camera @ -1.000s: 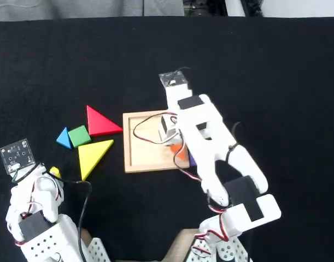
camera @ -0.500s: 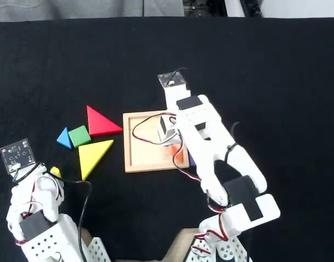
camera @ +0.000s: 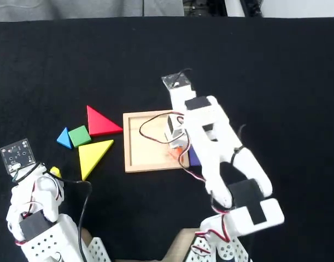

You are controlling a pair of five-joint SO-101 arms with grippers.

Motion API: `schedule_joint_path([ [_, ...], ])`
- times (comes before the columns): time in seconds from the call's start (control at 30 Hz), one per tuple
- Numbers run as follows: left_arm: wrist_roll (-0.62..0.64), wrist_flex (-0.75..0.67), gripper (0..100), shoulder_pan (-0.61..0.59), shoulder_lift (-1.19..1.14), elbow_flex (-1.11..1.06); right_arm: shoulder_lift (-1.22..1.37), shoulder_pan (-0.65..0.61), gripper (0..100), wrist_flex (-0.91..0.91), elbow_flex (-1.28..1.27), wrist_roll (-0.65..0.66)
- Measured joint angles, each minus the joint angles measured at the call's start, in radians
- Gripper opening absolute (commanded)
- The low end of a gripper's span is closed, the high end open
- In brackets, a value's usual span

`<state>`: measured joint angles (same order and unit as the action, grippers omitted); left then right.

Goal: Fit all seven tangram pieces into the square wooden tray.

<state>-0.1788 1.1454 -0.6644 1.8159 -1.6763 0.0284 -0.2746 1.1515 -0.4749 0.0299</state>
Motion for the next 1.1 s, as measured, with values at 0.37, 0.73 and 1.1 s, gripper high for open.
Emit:
schedule_joint_path([
  [0.37, 0.0, 0.0, 19, 0.0, 0.0, 0.0, 0.051, 0.009, 3.5, -0.064, 0.0, 0.0],
  [0.73, 0.0, 0.0, 19, 0.0, 0.0, 0.0, -0.038, 0.005, 3.5, -0.021, -0.002, 0.0],
  [1.1, 0.0, 0.0, 19, 0.0, 0.0, 0.0, -0.06, -0.11, 3.5, -0.012, -0.091, 0.002],
])
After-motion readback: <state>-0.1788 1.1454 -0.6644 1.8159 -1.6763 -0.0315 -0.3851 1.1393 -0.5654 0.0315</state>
